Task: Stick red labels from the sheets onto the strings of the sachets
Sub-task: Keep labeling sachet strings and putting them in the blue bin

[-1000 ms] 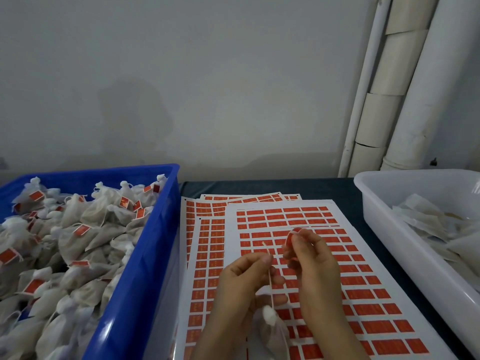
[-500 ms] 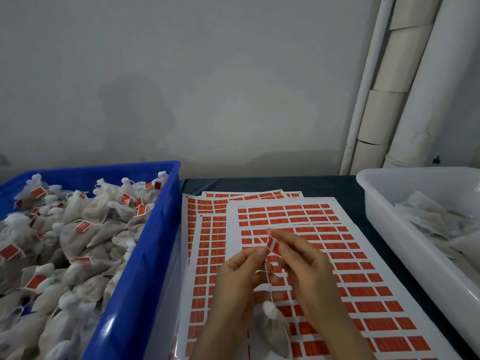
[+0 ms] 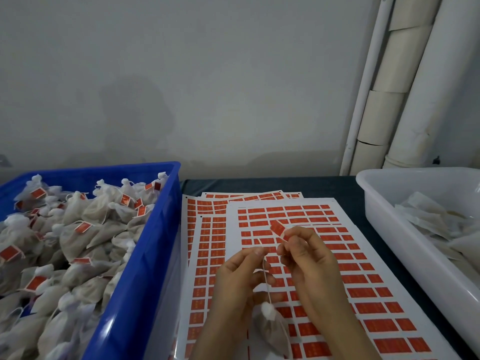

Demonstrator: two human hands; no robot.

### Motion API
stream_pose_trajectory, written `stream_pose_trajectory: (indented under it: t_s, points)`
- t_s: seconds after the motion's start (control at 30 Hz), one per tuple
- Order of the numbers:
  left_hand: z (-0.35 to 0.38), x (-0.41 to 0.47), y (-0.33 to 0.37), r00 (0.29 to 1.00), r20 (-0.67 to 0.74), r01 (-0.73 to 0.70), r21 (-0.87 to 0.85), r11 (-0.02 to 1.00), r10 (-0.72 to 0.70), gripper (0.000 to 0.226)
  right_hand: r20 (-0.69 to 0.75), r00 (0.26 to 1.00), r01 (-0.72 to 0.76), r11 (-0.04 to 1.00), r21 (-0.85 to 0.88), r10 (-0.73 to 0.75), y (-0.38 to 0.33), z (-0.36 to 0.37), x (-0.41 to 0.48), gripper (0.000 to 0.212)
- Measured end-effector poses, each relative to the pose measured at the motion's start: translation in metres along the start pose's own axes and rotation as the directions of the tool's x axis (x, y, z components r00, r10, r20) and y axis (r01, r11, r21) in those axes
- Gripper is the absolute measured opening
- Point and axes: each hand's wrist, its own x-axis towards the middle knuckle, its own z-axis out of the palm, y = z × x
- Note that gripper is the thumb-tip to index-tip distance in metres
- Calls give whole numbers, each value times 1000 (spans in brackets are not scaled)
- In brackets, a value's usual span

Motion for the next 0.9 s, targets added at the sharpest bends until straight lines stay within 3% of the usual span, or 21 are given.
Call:
stream_pose_trajectory:
  t_s: [0.1,0.2,0.37,0.6,0.9]
  points:
    - [-1,0,0,1000,-2,-5,-3,1000,5,18,17,1000,-18,991,135,16,-1,0,1,30]
    - [-1,0,-1,1000,-6,-11,-4,1000,11,16,26,999,-42,992,121,39,2,0,3,39]
    - [-2,1,-2,1000,-11,-26,2,1000,26,14,70,996,-53,997,49,50,4,-1,1,20]
    - [-3,1,0,999,10,-52,-20,998,52,18,56,998,-38,998,54,35,2,-1,1,20]
    - [-4,3,-5,997,-11,-75,13,997,75,14,34,999,30,982,-185,-24,4,2,-2,5]
